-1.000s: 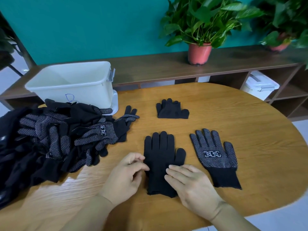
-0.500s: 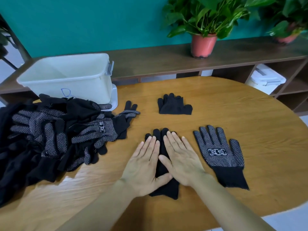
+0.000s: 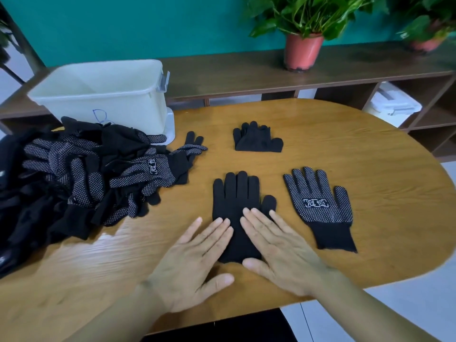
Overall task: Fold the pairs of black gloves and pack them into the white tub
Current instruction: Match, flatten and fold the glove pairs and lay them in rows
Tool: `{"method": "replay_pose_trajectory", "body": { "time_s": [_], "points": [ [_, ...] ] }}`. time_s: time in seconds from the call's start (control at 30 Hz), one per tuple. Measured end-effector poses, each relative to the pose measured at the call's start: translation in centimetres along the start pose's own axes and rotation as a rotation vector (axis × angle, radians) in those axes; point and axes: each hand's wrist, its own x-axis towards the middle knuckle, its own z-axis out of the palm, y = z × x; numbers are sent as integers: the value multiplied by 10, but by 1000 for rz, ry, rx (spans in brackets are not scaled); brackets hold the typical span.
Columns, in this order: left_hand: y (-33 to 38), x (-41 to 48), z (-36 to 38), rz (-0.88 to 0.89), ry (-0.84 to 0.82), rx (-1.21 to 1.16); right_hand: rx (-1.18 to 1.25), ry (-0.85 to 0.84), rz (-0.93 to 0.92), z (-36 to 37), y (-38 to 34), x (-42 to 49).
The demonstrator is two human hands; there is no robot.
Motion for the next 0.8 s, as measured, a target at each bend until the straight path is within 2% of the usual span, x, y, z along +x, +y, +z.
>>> {"method": "replay_pose_trajectory", "body": {
  "time_s": [0.13,0.27,0.4,0.5,0.6,0.7,0.77,0.8],
  "points": [
    [-16,-1,-4,45,81,124,-57,-11,37,-6,21,-11],
    [-15,4,-10,46,230,33,-18,89,82,-14,15,-16],
    [-8,17,-11,92,274,-9,6,141,17,-14,2,-16],
    [-7,28,-16,96,237,8,0,133,-12,-13,0,-18],
    [-3,36,-20,31,249,-8,41,151,-32,-11,-2,-17],
    [9,37,-23,-108,375,-168,182,205,36,-7,-7,-14],
    [17,30,-25,-170,346,-264,309,265,105,-3,-10,-12],
    [20,25,-26,-191,276,-299,372,304,142,-2,-11,-11]
  ]
}}
